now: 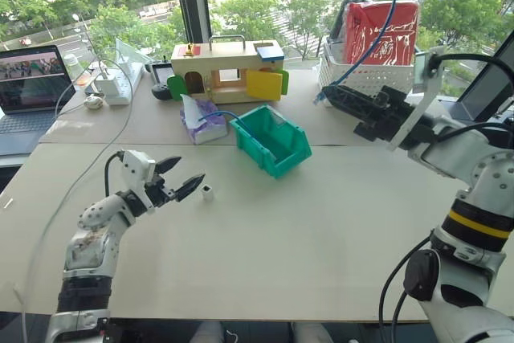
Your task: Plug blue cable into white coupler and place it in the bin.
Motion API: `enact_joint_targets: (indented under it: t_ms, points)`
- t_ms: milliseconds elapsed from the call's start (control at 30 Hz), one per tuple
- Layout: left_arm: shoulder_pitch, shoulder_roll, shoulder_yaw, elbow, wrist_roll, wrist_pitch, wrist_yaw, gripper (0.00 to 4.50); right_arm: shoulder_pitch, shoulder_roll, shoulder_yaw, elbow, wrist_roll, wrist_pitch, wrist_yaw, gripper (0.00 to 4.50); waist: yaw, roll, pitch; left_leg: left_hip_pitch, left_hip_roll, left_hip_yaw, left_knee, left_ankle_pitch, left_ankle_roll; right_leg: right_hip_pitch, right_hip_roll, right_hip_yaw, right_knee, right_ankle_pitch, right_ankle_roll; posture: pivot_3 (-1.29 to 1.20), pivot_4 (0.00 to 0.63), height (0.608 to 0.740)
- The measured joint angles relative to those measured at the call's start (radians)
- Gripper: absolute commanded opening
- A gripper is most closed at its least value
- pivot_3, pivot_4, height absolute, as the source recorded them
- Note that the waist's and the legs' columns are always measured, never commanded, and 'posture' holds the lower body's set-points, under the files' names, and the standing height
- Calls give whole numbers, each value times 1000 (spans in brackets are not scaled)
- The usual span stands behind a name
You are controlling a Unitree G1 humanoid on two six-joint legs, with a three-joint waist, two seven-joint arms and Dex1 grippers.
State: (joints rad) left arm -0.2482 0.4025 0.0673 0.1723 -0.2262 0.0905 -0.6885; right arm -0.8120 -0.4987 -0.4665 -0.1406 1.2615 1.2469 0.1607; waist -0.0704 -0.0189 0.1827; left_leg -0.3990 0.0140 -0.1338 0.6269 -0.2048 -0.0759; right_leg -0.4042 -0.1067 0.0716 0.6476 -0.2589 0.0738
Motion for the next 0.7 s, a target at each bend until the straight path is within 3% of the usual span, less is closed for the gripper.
enact_joint_targets:
  t_ms: [200, 233, 433, 700]
  points:
    - [-52, -8, -15, 58, 2, -22, -20, 784, 0, -4, 19, 0, 6, -15, -5, 0, 4, 0, 0, 0, 0, 0, 0, 0, 0, 0, 0, 0, 0, 0, 0, 0, 150, 740]
    - [-68, -11, -25, 69, 3, -22, -29, 657, 0, -5, 25, 0, 8, -15, -4, 0, 5, 0, 0, -1, 0, 0, 0, 0, 0, 0, 0, 0, 0, 0, 0, 0, 150, 740]
    - [-128, -22, -84, 79, -13, -24, -136, 666, 0, -32, 34, -1, 9, -16, 6, 0, 4, 0, 0, -2, 0, 0, 0, 0, 0, -1, 0, 0, -1, 0, 0, 0, 150, 740]
    - [-215, -69, -308, 3, 6, 67, -309, 666, 101, -41, 107, -106, -2, -18, 3, 0, 1, 0, 0, -2, 0, 0, 0, 0, 0, -1, 0, 0, -1, 0, 0, 0, 150, 740]
